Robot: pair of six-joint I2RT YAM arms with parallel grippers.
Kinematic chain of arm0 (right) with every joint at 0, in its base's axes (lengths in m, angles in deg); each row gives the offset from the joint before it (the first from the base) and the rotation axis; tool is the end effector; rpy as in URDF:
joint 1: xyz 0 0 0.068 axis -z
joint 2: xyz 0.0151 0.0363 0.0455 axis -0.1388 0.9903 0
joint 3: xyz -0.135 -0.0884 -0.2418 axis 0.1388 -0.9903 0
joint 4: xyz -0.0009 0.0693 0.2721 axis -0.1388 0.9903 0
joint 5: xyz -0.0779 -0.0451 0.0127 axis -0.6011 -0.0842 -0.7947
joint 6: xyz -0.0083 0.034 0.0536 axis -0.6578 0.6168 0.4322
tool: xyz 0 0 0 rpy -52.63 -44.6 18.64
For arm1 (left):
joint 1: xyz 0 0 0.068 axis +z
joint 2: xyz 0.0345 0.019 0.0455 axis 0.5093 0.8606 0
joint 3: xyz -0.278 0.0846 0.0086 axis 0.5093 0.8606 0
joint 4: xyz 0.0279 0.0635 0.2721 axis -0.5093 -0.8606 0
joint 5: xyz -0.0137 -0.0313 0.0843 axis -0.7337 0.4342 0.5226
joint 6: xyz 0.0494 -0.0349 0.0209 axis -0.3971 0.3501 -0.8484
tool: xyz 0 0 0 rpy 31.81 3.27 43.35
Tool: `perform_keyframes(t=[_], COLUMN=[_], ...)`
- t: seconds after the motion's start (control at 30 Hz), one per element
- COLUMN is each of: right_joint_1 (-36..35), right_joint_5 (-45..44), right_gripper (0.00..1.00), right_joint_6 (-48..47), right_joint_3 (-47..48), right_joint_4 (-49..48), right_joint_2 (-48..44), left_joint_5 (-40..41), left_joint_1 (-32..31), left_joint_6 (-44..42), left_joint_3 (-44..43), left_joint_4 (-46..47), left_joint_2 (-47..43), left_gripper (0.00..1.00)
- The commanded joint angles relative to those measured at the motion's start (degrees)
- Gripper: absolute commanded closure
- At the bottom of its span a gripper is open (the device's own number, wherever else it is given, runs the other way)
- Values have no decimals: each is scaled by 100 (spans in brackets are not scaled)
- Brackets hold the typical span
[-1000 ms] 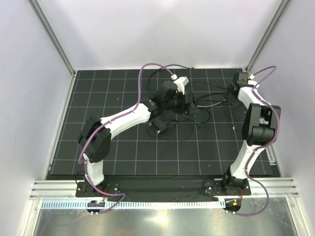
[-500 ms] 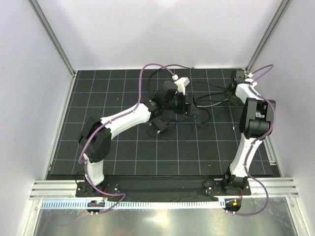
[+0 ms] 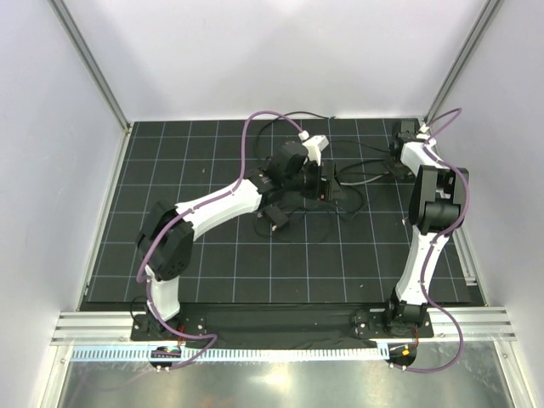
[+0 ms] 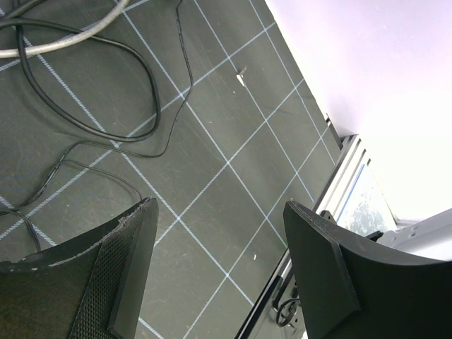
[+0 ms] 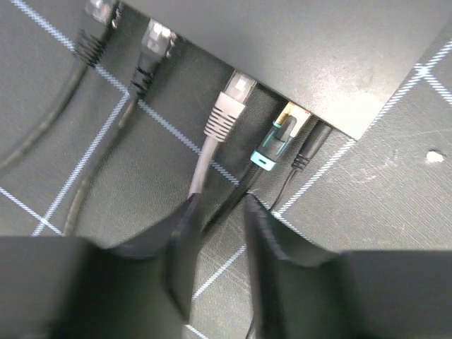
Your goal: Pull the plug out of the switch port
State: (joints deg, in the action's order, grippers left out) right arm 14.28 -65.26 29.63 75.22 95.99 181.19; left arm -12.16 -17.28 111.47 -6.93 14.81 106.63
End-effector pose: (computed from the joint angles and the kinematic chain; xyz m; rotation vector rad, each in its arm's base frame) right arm 0.4867 -0.0714 0.1654 1.1120 2.2641 -0.2372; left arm 0.3155 -0.3716 0.2901 0.4317 2.2020 -1.1921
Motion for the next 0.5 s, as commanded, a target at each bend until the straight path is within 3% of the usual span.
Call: perform_keyframes(t=[0.0, 0.07, 0.17, 0.37, 0.47], right_joint_1=[-103, -129, -269, -621, -806], right_joint_5=[-25, 97, 194, 230, 229], right_gripper=[68, 79, 88, 94, 99], right_joint_6=[-179, -232, -311, -75, 574], right_joint_3=[254, 280, 272, -263, -773], right_joint_4=[-50, -6, 64, -58, -155], right_joint_2=[74, 110, 101, -241, -566], left_joint_5=[-88, -79, -26, 378, 536], left_joint_1=[-35, -27, -35, -35, -18], left_joint_6=[-37, -28, -10, -115, -221], left_joint_3=[-133, -151, -160, -274, -370], left_joint_4=[282, 282, 264, -52, -236], left_joint_2=[25, 43, 69, 87, 140], left_gripper=[25, 25, 25, 25, 25])
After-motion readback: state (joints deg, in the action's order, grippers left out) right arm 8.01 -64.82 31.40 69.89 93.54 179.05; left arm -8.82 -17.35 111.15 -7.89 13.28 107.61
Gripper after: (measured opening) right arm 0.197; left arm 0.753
